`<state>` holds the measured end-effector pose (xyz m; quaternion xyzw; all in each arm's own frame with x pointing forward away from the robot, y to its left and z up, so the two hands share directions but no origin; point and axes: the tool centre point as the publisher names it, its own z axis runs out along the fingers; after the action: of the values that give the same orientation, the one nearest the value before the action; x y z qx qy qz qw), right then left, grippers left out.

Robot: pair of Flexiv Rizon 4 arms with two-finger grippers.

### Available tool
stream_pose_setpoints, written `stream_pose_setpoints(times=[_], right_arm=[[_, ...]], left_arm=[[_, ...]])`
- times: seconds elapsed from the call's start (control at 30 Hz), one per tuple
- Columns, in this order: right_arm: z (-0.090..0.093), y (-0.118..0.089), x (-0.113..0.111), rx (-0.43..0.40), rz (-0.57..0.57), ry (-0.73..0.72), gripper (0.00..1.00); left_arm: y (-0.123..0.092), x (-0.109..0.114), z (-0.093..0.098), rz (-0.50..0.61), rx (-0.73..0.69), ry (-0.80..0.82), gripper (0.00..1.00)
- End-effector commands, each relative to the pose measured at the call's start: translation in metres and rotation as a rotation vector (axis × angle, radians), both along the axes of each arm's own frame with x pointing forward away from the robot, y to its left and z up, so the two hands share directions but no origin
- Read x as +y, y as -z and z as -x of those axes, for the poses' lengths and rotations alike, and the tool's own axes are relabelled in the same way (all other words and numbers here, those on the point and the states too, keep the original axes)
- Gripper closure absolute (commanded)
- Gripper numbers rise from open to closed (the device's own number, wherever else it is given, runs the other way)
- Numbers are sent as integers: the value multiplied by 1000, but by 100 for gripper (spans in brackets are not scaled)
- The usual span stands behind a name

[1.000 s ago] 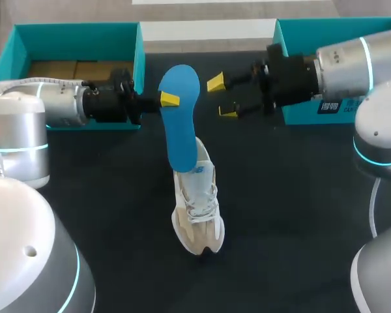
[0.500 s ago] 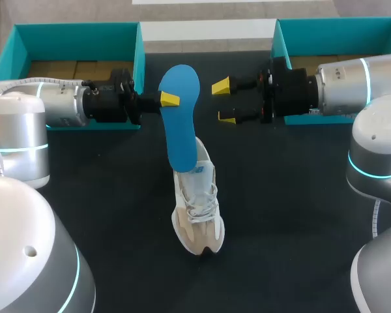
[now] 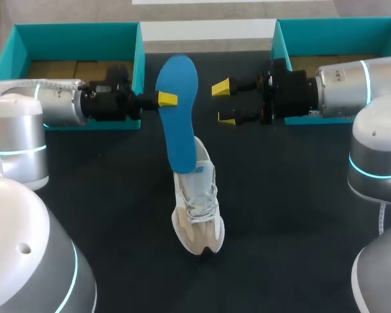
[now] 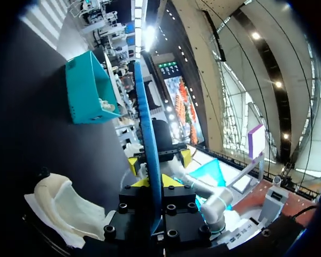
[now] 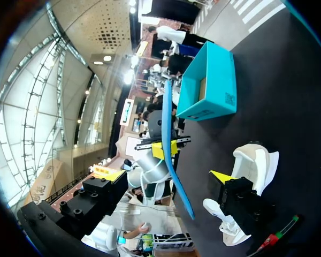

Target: Take the shoe out of the shoebox, open the shoe tongue, remove and reinsert the insole, then place the shoe into the shoebox

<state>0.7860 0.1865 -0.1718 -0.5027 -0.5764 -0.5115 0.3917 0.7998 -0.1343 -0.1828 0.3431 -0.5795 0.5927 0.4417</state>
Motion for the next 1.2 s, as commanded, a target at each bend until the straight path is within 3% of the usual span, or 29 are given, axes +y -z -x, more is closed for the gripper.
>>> stream_pose_setpoints(times=[0.03,0.23,0.47,0.6,0.73,0.93,1.13,1.2], right_arm=[[0,0,2,1,3,1,0],[0,0,2,1,3,1,0],[0,0,2,1,3,1,0],[0,0,2,1,3,1,0],[0,0,2,1,3,1,0],[0,0,2,1,3,1,0],[0,0,2,1,3,1,0],[0,0,2,1,3,1,0]], left_arm=[[-7,4,3,-12,-252,-7,100],[-22,13,1,21,-494,-44,100],[-25,19,-6,35,-816,-126,100],[-31,19,-7,113,-920,-160,100],[-36,21,-9,148,-1115,-221,100],[-41,25,-7,128,-1390,-209,100],[-35,27,-4,90,-1779,-236,100],[-32,27,-6,54,-1819,-207,100]])
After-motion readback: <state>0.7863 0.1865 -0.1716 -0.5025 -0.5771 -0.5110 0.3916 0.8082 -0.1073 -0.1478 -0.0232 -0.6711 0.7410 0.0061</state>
